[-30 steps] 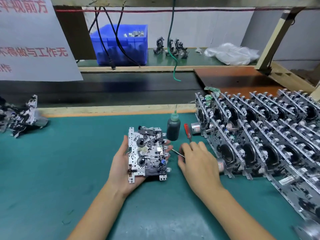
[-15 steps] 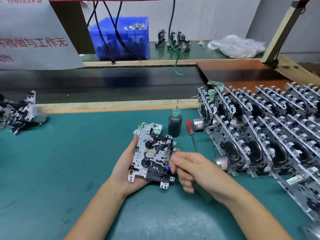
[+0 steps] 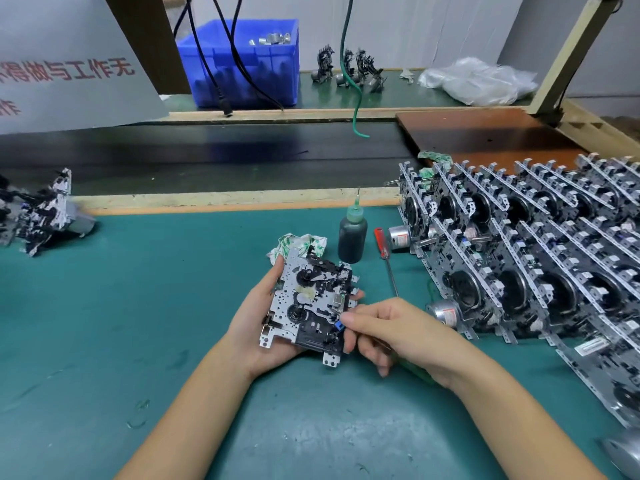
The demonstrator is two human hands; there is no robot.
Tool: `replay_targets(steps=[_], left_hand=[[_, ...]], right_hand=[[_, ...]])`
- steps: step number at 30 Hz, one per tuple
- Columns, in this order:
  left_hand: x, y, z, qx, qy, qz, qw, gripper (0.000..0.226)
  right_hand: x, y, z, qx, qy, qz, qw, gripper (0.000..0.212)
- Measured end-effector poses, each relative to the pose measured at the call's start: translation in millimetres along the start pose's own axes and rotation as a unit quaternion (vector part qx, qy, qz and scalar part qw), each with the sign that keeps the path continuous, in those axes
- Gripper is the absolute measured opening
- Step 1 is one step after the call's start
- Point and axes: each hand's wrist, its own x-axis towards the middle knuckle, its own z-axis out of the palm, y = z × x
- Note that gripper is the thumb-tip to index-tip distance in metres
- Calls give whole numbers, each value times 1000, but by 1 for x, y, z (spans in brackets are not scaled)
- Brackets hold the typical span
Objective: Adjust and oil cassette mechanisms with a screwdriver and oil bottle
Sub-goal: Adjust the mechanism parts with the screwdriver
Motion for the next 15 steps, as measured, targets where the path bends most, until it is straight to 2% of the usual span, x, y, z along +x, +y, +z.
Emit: replay_targets(steps=[6,15], left_hand=[[1,-1,-2,19,6,-6,1000,71],[1,0,0,46,31,-11,998,71]], right_hand=[[-3,2,-3,-34,-4,6,999,37],[3,5,2,-14,30,12,999,46]])
